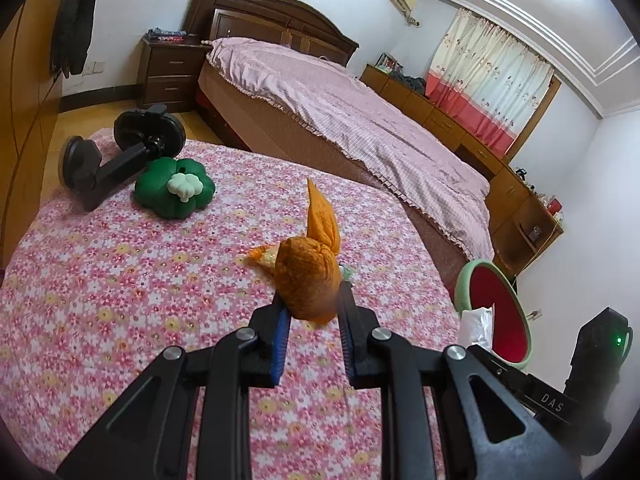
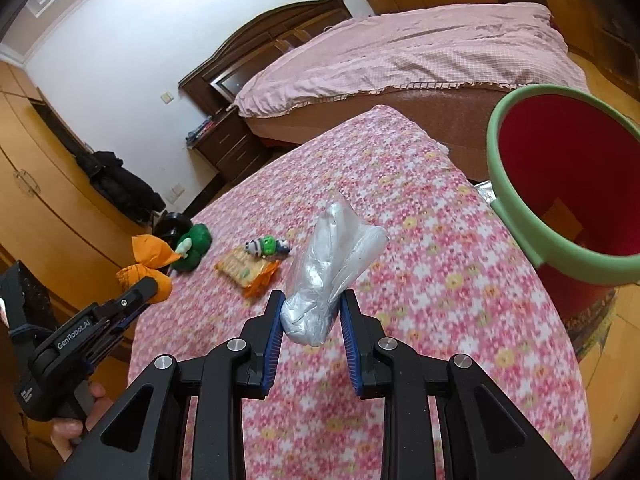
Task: Collect trash
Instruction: 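Lift the plush carrot with the left tool while the right tool lifts the plastic bag, then carry the plush carrot and plastic bag over the red bucket and open both tools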
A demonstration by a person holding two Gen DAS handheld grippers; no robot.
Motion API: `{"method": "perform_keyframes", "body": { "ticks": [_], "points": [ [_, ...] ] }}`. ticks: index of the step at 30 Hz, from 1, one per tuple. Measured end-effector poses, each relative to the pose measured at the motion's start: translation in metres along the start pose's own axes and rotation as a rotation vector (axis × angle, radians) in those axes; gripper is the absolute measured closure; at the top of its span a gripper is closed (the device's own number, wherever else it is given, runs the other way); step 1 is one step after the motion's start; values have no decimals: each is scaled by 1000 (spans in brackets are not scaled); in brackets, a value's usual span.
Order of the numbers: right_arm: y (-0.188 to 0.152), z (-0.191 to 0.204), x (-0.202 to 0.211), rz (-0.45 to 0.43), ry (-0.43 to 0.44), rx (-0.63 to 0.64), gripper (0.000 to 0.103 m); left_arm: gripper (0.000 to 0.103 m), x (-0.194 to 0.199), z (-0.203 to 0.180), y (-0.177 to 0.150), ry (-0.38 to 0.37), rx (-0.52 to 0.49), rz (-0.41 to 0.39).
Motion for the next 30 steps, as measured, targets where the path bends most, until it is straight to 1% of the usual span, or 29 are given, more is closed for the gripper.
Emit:
{"method": "perform_keyframes", "body": {
  "ticks": [7,14,22,30],
  "points": [
    [-11,2,24,-30,11,-10,75,81,22,-12,-7,-22,-22,-21],
    [-17,-2,50,-74,12,-31,75,81,35,-28,-18,-37,-51,-13],
    [-18,-22,74,-120,-7,-62,75,81,31,-49,-27,-68,-70,25],
    [-11,-49,92,-169,-16,-107,75,81,14,-75,-34,-94,-112,63]
  ]
}}
Point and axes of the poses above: each gripper's, at about its wrist camera, not at the fingertips, and x roughly against the way its jaws point, z to its left, y to its top, the point moved 5 cm from there along -x, roughly the way its jaws point, and after that the axes turned 1 degree about x, right-handed, at the moved point
